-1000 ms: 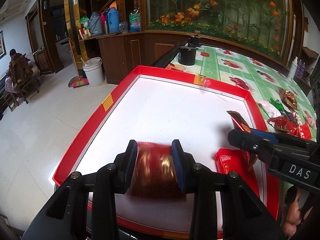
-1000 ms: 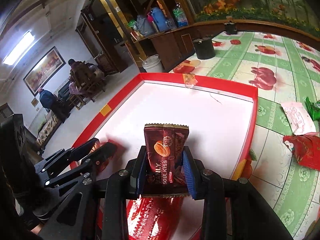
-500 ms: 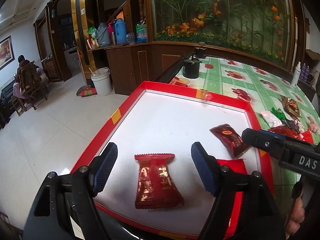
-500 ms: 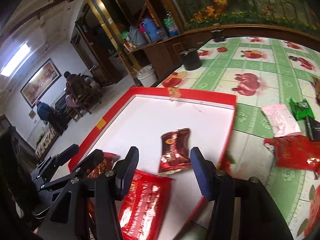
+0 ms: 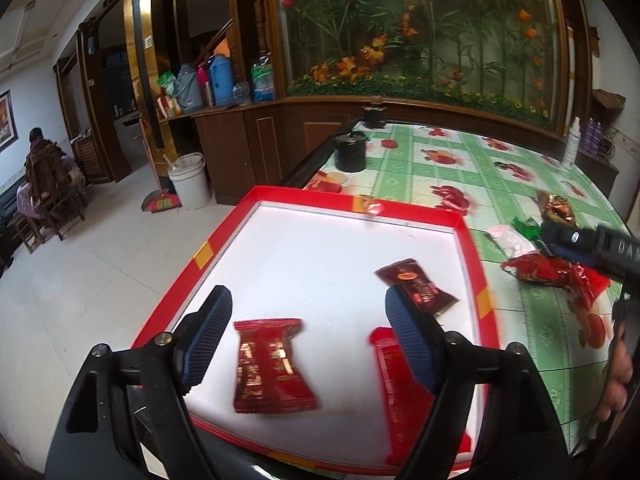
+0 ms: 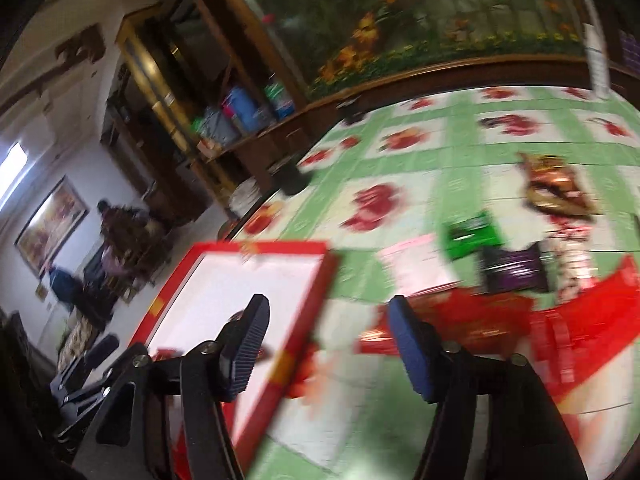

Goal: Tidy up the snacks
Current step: 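Move the left tool back to the table and grasp another red snack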

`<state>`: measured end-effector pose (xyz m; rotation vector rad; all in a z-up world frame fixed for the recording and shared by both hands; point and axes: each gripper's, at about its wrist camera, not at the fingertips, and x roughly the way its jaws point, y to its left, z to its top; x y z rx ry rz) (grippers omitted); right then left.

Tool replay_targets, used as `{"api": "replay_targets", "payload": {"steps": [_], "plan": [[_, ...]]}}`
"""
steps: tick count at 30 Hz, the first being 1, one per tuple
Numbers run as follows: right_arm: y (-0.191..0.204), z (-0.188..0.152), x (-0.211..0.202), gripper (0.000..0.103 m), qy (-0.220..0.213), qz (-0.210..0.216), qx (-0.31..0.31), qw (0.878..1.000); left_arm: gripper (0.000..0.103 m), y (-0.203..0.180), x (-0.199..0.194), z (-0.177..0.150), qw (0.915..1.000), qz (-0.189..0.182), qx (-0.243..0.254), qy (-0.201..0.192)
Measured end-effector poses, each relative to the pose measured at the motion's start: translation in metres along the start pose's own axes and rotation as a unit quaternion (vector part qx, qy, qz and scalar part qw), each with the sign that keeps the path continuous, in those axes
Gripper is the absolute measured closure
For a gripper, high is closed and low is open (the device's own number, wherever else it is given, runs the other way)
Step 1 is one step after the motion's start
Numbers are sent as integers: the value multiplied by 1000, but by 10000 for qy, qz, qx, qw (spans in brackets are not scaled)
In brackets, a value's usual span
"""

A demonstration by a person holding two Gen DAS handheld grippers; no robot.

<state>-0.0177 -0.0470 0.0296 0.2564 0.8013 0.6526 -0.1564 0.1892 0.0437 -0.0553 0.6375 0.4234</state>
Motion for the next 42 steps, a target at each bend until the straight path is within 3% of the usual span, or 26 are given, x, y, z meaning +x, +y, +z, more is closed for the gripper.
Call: {"api": "replay_targets", "payload": {"steps": [9, 18, 24, 29, 39, 42], "plan": [[-96, 20, -58, 37, -617, -576, 892, 9924, 23, -46, -8, 0, 9982, -323, 502, 35], [-165, 20, -95, 36, -715, -1044, 1534, 9800, 23, -100, -19, -4, 9913, -689, 1125, 7], [-184, 14, -100, 36, -558, -1268, 1713, 9754, 23, -131, -22, -15, 9845, -901, 1499, 149], [-204, 8, -107, 36, -518, -1212, 2125, 9682, 23, -146, -21, -16, 9806, -983, 1683, 193], [-207, 5, -106, 36, -439, -1193, 2250, 9660, 23, -177, 1, 26, 9795, -1377, 1441, 284], [-204, 6, -106, 36, -499, -1054, 2184, 9689, 23, -188, 22, 39, 9806, -1436, 1230, 510]]}}
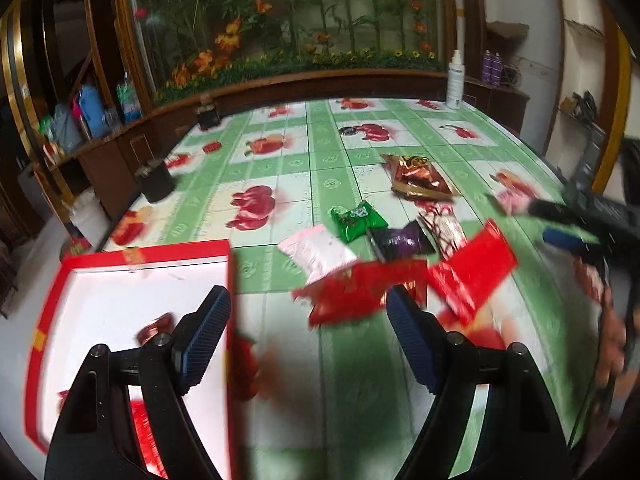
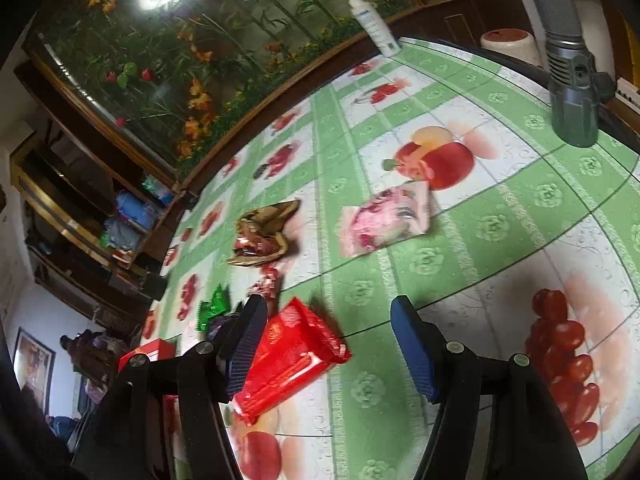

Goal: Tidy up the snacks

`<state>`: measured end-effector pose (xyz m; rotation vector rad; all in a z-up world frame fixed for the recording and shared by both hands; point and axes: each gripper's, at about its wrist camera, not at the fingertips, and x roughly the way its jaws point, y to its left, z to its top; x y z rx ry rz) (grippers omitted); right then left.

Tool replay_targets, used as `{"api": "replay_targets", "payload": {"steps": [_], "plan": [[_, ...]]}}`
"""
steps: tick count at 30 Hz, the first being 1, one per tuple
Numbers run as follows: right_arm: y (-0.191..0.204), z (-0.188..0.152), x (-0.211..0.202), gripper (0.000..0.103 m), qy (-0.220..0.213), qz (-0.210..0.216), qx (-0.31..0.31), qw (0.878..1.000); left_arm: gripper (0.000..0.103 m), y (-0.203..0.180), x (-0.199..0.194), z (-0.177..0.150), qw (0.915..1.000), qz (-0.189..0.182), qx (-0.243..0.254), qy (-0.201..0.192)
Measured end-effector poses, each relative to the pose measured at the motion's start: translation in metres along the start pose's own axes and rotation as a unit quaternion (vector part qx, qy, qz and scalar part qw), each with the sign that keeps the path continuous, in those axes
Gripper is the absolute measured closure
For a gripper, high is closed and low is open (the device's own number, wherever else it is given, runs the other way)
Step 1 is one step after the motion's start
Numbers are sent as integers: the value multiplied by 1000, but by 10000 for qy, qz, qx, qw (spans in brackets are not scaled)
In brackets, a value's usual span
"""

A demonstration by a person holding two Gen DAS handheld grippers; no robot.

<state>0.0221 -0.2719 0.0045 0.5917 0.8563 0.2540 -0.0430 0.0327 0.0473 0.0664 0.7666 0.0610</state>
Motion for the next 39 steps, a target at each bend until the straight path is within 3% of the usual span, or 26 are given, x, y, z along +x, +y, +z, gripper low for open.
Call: {"api": "replay_targets", "payload": {"steps": [3, 5, 8, 11, 13, 14, 15, 24, 27, 29, 31, 34, 39], "plan": [[12, -4, 0, 36, -22, 129, -270, 9995, 23, -1, 26, 8, 9993, -146, -279, 219], [19, -5, 3, 36, 1, 65, -459, 9989, 23, -6, 42, 10, 9991, -35, -279, 305], [25, -8, 7, 36, 86, 49, -609, 9981, 23, -9, 63, 6, 9984, 97, -254, 494], [29, -9, 8, 36, 83, 9, -702, 9975, 23, -6, 74, -5, 9972, -56, -358, 655], [31, -10, 8, 36, 73, 13, -739, 9972, 35, -1, 75, -9, 9962, -172, -560, 651], [32, -10, 8, 36, 79, 21, -757, 9971, 51, 3, 75, -11, 9953, -267, -669, 653], [33, -11, 9, 36, 94, 28, -783, 9969, 53, 4, 73, -11, 9956, -291, -669, 588], [66, -27, 9, 36, 117, 325, -1608, 9864, 54, 0, 50, -23, 9947, -677, -432, 635], [84, -34, 15, 36, 415, 720, -2029, 9757, 54, 2, 31, -26, 9942, -818, -334, 614], [105, -42, 21, 35, 548, 697, -2743, 9576, 53, 0, 23, -32, 9927, -951, -226, 704], [127, -50, 31, 33, 765, 627, -3552, 9295, 53, 0, 18, -39, 9906, -1090, -210, 805], [144, -58, 51, 32, 1243, 561, -4023, 9053, 53, 4, 7, -49, 9892, -1170, -239, 848], [155, -74, 84, 32, 1647, 439, -4049, 8983, 53, 11, -8, -68, 9871, -1273, -277, 927]]}}
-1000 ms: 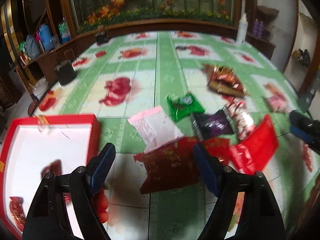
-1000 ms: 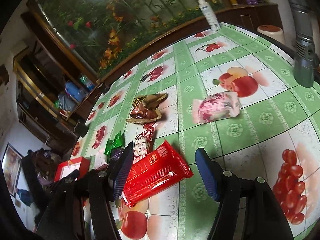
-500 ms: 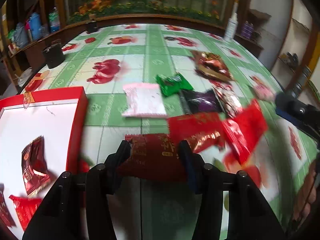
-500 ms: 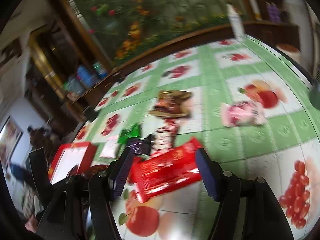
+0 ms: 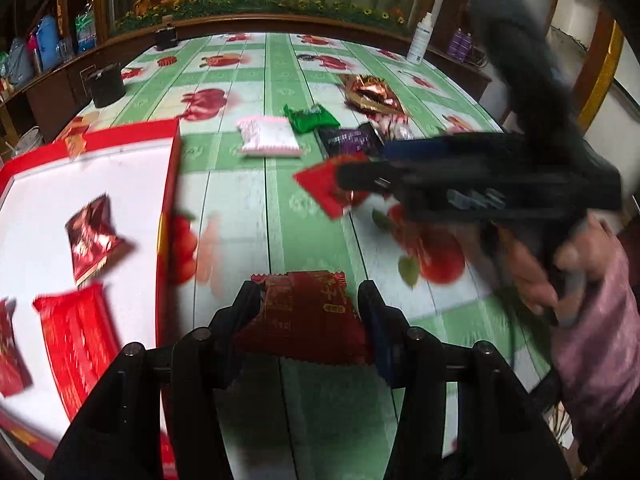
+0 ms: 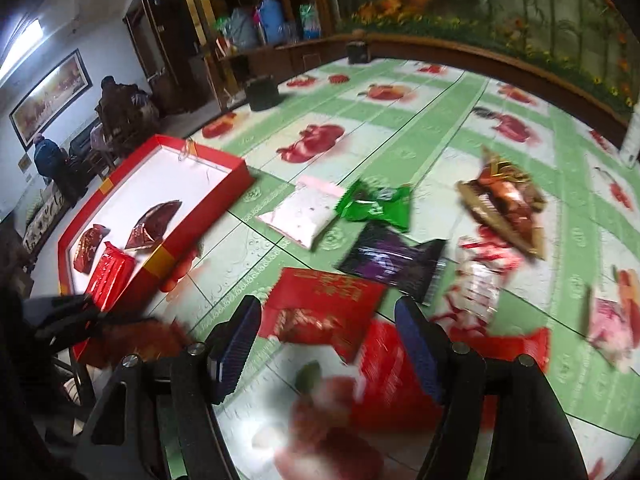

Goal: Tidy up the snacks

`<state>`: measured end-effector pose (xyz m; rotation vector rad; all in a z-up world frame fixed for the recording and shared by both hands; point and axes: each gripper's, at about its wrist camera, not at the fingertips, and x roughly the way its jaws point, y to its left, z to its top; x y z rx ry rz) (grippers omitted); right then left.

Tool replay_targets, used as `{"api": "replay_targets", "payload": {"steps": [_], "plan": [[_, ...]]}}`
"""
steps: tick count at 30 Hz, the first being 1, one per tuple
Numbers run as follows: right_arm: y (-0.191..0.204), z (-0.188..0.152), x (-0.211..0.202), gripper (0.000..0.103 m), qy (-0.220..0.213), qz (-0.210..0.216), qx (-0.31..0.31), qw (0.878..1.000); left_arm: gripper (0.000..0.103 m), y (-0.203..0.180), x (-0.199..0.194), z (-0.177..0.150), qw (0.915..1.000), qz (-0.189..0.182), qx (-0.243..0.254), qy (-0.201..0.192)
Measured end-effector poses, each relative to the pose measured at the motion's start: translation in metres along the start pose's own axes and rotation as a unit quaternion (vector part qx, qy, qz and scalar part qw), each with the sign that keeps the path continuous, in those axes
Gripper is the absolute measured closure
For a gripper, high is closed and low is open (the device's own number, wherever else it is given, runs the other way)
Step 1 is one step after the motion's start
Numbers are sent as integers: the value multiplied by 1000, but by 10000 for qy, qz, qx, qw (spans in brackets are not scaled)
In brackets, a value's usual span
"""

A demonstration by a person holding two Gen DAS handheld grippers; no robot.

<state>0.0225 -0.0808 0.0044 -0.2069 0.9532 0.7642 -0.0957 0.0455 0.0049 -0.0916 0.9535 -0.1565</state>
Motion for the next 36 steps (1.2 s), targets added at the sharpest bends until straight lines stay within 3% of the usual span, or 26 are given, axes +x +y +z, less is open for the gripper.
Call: {"api": "replay_targets", "payload": {"steps": [5, 9, 13, 16, 19, 23, 29, 36], "plan": [[10, 4, 24, 31, 299, -203, -10, 9993, 53, 2, 0, -7, 9999, -73, -49, 62], [17, 3, 27, 30, 296, -395, -120, 9987, 53, 4, 0, -9, 9999, -101, -87, 62], [18, -1, 24, 37, 238, -551, -222, 9979, 53, 8, 0, -10, 9997, -131, -180, 61], [14, -3, 20, 50, 184, -608, -151, 9979, 53, 9, -1, -11, 9997, -112, -191, 52], [7, -5, 15, 65, 124, -538, -7, 9985, 53, 9, -2, -11, 9997, -108, -211, 53], [3, -9, 5, 75, -18, -426, 129, 9990, 53, 8, -1, -11, 9998, -90, -185, 49], [-1, -16, -6, 77, -58, -8, 231, 9997, 53, 7, -1, -12, 9998, -78, -162, 49], [10, -35, -19, 78, -169, 68, 153, 9997, 53, 7, -2, -12, 9998, -88, -184, 28]]}}
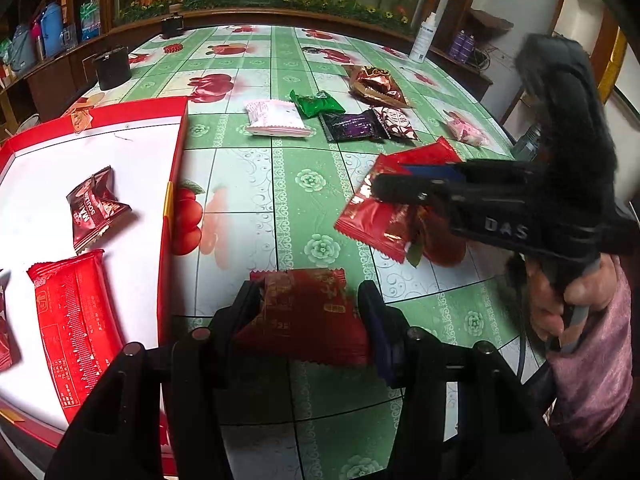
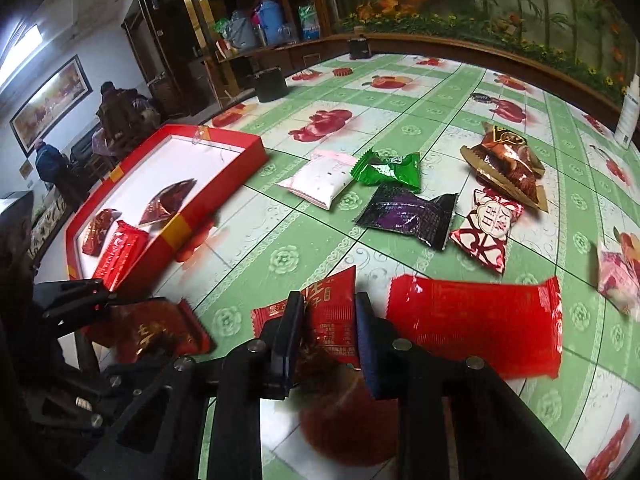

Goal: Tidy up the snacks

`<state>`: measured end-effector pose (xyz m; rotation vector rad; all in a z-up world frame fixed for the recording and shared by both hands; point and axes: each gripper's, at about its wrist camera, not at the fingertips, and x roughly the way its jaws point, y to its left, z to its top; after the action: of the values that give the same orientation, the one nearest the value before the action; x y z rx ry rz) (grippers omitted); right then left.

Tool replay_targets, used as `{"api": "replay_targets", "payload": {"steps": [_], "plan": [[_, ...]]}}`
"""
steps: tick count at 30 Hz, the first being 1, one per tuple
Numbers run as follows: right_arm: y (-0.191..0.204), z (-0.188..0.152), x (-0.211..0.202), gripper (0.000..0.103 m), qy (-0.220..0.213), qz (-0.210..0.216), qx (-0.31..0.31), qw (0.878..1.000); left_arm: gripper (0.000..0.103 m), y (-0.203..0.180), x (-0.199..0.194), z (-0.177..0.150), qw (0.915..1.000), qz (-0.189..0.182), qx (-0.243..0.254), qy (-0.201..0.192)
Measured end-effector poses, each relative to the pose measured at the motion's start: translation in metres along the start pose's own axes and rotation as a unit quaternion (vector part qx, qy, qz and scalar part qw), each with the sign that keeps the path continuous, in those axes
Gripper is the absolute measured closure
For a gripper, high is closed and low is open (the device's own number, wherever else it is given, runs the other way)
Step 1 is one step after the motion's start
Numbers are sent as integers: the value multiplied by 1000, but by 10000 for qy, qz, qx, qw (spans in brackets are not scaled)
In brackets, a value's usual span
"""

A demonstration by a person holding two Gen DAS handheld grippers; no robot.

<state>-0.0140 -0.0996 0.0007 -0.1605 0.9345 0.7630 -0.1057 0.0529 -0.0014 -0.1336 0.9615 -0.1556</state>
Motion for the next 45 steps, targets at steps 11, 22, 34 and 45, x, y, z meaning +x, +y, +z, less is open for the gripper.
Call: {"api": "replay_targets", "payload": {"steps": [11, 22, 34, 45], "plan": [[-16, 1, -26, 79, -648, -1, 499, 9966, 53, -6, -18, 8, 9993, -14, 90, -352], [-27, 6, -40, 79, -1078, 392, 1111, 9872, 53, 4, -37, 13, 9979, 79, -33, -647], [8, 30, -20, 80, -1182, 909, 1210, 9814, 53, 35, -59, 13, 9940, 354, -266, -995], [66, 57, 19, 83, -923, 1291, 902, 9832, 53, 89, -71, 6, 9871, 815, -752, -1157]]}}
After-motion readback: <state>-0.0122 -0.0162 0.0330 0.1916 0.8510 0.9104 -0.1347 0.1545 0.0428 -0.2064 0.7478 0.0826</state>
